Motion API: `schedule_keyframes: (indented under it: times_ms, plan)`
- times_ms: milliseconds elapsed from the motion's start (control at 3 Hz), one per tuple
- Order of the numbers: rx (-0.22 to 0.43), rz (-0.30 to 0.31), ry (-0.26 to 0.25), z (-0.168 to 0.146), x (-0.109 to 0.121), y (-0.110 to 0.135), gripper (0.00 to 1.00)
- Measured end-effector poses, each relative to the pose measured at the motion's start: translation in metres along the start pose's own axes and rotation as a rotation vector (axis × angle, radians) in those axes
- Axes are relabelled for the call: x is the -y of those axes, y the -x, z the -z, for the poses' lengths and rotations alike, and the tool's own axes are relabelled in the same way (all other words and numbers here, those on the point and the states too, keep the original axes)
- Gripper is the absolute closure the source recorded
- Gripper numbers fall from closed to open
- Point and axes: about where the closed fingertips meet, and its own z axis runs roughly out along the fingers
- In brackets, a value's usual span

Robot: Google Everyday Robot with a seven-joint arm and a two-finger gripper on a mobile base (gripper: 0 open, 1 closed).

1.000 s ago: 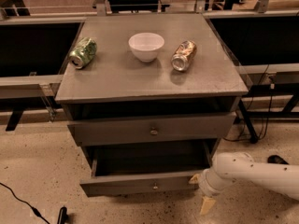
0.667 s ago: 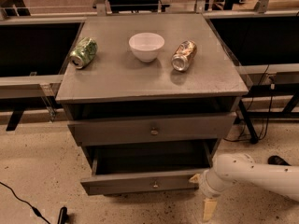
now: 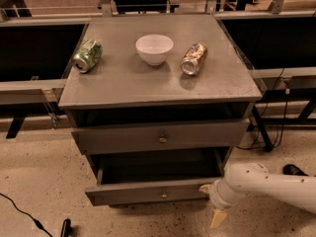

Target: Close middle drawer

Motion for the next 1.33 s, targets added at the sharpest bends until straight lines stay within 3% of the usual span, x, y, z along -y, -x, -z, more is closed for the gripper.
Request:
schedule_keyframes:
  times_ms: [333, 1000, 1333]
  plan:
    - [0.008, 0.004, -0.035, 0.004, 0.027, -0.004, 0.41]
    - [0.017, 0.010, -0.074, 0.009, 0.056, -0.007, 0.87]
    - [0.017, 0.010, -0.074, 0.009, 0.051, -0.004, 1.00]
